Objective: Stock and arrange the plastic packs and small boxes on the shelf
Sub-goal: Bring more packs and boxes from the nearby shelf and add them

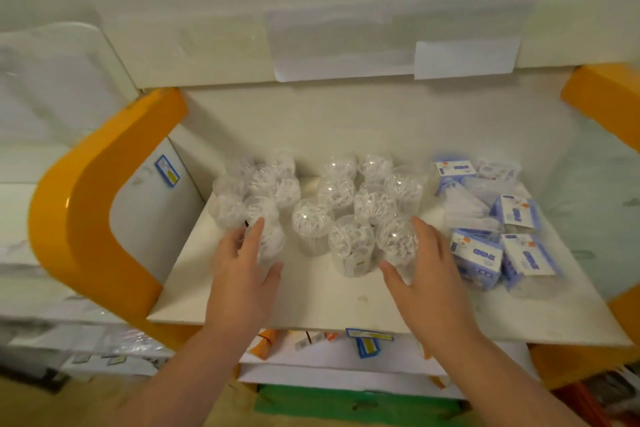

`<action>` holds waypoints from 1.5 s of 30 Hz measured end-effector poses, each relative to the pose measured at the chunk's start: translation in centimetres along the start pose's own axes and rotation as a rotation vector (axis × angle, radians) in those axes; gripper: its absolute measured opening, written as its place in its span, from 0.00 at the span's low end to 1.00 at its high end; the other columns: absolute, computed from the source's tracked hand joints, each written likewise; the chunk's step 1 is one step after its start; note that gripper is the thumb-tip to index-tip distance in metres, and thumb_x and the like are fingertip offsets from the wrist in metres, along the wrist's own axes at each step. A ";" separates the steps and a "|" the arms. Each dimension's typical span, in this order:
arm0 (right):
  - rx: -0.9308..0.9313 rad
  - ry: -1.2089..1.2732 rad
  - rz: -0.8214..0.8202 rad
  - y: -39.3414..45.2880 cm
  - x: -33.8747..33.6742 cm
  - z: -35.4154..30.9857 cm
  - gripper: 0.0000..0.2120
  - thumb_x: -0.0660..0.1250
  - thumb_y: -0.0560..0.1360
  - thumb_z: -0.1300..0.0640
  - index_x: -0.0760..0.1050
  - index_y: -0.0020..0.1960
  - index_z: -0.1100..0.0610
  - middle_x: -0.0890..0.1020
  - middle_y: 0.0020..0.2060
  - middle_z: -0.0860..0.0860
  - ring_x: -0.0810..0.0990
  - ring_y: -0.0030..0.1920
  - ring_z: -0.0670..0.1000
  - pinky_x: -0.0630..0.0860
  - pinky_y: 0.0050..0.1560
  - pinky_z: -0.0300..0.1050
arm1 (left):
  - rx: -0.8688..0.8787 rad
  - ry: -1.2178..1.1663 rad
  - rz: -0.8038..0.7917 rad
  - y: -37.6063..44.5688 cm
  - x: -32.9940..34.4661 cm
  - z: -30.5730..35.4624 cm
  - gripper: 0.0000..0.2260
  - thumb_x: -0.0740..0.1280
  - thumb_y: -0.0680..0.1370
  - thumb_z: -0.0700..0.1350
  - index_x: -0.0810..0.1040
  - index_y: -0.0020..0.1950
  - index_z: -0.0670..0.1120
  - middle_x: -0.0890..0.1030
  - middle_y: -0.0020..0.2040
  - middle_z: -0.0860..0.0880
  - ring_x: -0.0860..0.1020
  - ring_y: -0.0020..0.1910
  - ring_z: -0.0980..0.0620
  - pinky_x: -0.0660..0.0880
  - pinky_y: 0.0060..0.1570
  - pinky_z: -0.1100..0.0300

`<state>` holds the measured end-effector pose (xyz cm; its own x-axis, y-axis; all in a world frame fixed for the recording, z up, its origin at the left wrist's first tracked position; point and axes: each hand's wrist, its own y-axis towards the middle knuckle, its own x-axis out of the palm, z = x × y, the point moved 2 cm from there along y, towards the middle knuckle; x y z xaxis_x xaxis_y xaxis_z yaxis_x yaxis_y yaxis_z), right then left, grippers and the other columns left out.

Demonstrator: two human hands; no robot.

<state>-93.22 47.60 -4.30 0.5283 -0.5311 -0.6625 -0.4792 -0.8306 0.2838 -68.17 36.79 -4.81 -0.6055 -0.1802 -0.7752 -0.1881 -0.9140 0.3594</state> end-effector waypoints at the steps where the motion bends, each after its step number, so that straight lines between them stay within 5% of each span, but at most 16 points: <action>1: -0.012 -0.014 0.001 -0.2 -0.4 -0.1 0.35 0.70 0.75 0.47 0.56 0.75 0.46 0.65 0.72 0.48 0.67 0.70 0.50 0.66 0.60 0.43 | 0.002 0.023 -0.006 -0.2 -0.2 0.2 0.35 0.74 0.74 0.46 0.62 0.77 0.53 0.65 0.71 0.45 0.66 0.68 0.46 0.67 0.64 0.56; 6: -0.068 -0.076 0.020 -0.2 -2.9 -1.0 0.33 0.70 0.74 0.47 0.59 0.74 0.47 0.65 0.70 0.47 0.65 0.70 0.49 0.67 0.62 0.46 | 0.019 0.055 0.017 -0.9 -1.7 0.8 0.36 0.75 0.72 0.51 0.61 0.76 0.57 0.62 0.74 0.47 0.61 0.72 0.43 0.67 0.65 0.48; 12: -0.195 -0.046 -0.021 1.4 -2.9 -5.0 0.28 0.70 0.73 0.48 0.66 0.70 0.49 0.68 0.66 0.46 0.68 0.67 0.50 0.64 0.62 0.43 | 0.011 0.070 0.069 -2.4 -5.2 0.2 0.35 0.72 0.73 0.54 0.58 0.75 0.63 0.61 0.74 0.52 0.60 0.72 0.48 0.63 0.64 0.55; 19: -0.480 0.067 -0.195 0.4 3.6 -13.7 0.25 0.69 0.73 0.48 0.65 0.67 0.44 0.67 0.61 0.39 0.66 0.61 0.42 0.60 0.60 0.32 | -0.022 0.132 0.152 -5.1 -12.6 -3.0 0.30 0.68 0.74 0.58 0.60 0.74 0.61 0.61 0.70 0.61 0.62 0.70 0.57 0.65 0.62 0.60; 24: -0.589 0.119 -0.385 -2.8 9.2 -20.0 0.24 0.67 0.74 0.46 0.66 0.68 0.44 0.68 0.61 0.37 0.68 0.61 0.40 0.62 0.56 0.28 | -0.077 0.156 0.207 -8.1 -18.4 -7.3 0.27 0.65 0.74 0.62 0.60 0.72 0.66 0.55 0.62 0.77 0.69 0.63 0.58 0.72 0.56 0.60; 28: -0.678 0.115 -0.465 -5.9 13.0 -25.4 0.23 0.66 0.75 0.44 0.67 0.69 0.42 0.69 0.62 0.35 0.68 0.62 0.37 0.61 0.60 0.28 | -0.144 0.144 0.238 -9.9 -22.2 -12.2 0.27 0.66 0.74 0.61 0.61 0.72 0.67 0.54 0.63 0.78 0.68 0.64 0.59 0.71 0.59 0.59; 35: -0.625 0.135 -0.476 -10.2 20.4 -34.0 0.22 0.67 0.75 0.45 0.67 0.67 0.40 0.68 0.58 0.32 0.68 0.60 0.35 0.62 0.56 0.25 | -0.205 0.128 0.192 -10.7 -28.7 -23.4 0.30 0.67 0.74 0.61 0.58 0.73 0.67 0.58 0.64 0.70 0.57 0.66 0.67 0.63 0.61 0.62; 45: -0.475 0.068 -0.396 -12.4 27.0 -39.1 0.22 0.62 0.73 0.39 0.62 0.66 0.34 0.65 0.58 0.28 0.65 0.62 0.29 0.62 0.54 0.21 | -0.095 0.032 0.077 -5.5 -32.0 -32.8 0.28 0.67 0.75 0.59 0.61 0.73 0.63 0.59 0.63 0.68 0.67 0.63 0.57 0.71 0.59 0.58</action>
<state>-45.59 37.00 1.36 0.6528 -0.1640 -0.7395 0.1186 -0.9421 0.3136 -22.35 35.70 0.95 -0.5903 -0.2616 -0.7636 -0.0664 -0.9271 0.3689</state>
